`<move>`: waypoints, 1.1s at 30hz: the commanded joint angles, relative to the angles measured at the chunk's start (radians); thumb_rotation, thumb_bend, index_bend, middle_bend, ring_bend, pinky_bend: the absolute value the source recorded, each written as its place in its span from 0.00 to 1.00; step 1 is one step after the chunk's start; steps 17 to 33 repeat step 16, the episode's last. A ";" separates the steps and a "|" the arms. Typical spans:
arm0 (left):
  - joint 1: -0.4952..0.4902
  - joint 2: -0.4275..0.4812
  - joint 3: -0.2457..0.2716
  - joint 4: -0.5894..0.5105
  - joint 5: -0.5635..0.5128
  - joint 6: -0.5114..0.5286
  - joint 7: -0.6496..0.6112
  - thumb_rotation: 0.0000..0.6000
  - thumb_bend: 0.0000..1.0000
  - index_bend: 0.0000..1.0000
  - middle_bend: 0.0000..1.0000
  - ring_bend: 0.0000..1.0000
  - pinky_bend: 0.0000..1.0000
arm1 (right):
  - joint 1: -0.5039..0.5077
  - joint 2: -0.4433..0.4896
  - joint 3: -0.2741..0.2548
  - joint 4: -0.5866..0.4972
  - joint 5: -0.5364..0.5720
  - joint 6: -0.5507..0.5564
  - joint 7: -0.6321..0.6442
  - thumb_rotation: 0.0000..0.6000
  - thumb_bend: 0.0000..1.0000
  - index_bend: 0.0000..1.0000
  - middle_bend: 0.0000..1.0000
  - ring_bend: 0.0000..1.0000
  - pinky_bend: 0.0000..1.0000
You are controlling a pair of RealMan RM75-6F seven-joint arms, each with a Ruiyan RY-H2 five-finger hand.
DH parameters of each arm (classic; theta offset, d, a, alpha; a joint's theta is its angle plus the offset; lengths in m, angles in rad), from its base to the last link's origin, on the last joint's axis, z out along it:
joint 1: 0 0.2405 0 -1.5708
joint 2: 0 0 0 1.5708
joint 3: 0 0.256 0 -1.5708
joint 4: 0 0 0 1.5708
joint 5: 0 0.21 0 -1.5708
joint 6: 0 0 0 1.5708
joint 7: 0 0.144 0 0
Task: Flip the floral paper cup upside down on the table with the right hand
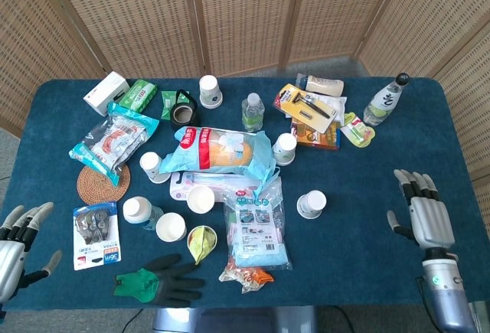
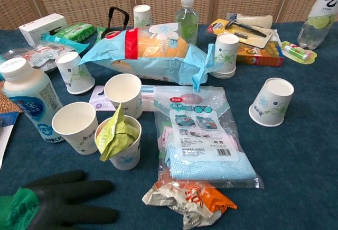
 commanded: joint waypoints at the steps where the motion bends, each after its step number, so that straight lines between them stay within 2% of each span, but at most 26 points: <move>1: 0.008 -0.008 0.005 0.008 -0.009 -0.001 -0.007 1.00 0.40 0.06 0.15 0.16 0.00 | -0.038 0.018 -0.024 -0.022 -0.012 0.032 -0.010 1.00 0.45 0.08 0.11 0.00 0.00; 6: 0.021 -0.014 0.008 0.017 -0.012 0.012 -0.018 1.00 0.40 0.06 0.15 0.16 0.00 | -0.092 0.037 -0.046 -0.044 -0.027 0.078 -0.008 1.00 0.44 0.08 0.12 0.00 0.00; 11: 0.021 -0.014 0.005 0.017 -0.012 0.013 -0.022 1.00 0.40 0.06 0.15 0.16 0.00 | -0.117 0.049 -0.045 -0.054 -0.028 0.090 0.008 1.00 0.44 0.08 0.12 0.00 0.00; 33: 0.018 -0.012 0.004 0.015 -0.010 0.008 -0.022 1.00 0.40 0.06 0.15 0.16 0.00 | -0.125 0.056 -0.036 -0.060 -0.031 0.087 0.009 1.00 0.44 0.08 0.12 0.00 0.00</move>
